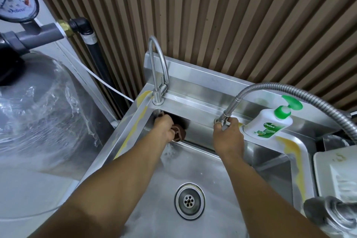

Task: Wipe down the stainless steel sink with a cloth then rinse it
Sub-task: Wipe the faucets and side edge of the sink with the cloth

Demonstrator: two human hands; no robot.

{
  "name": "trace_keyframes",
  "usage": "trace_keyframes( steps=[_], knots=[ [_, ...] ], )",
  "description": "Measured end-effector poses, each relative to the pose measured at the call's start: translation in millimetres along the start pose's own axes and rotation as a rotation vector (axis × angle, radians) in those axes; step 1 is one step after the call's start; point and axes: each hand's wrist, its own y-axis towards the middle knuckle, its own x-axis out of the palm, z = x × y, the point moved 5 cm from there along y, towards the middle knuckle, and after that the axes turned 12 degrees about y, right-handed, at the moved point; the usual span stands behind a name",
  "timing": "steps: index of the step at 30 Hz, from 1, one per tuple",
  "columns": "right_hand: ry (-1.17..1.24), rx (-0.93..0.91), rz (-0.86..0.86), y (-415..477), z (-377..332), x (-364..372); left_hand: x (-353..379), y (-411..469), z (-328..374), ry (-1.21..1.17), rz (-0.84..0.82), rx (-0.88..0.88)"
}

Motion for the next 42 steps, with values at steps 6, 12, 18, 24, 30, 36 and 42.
trace_keyframes(
  steps=[6,12,18,24,30,36,42],
  knots=[
    [0.016,0.001,-0.003,-1,2,1,-15,-34,40,-0.135,0.001,0.082],
    [0.005,0.008,0.000,-2,1,1,4,-65,57,0.639,0.219,0.807],
    [0.006,0.002,-0.003,-1,2,2,77,-41,-5,1.632,0.084,1.025],
    [-0.009,-0.011,-0.004,-1,2,1,50,-34,-15,1.848,-0.202,1.469],
    [0.002,-0.013,-0.002,-1,3,3,24,-9,29,1.574,0.185,1.301],
    [0.018,0.000,-0.003,-1,3,4,70,-30,-12,1.592,0.131,1.348],
    [-0.002,-0.024,-0.012,-1,3,2,51,-28,-6,1.629,-0.069,1.561]
  ],
)
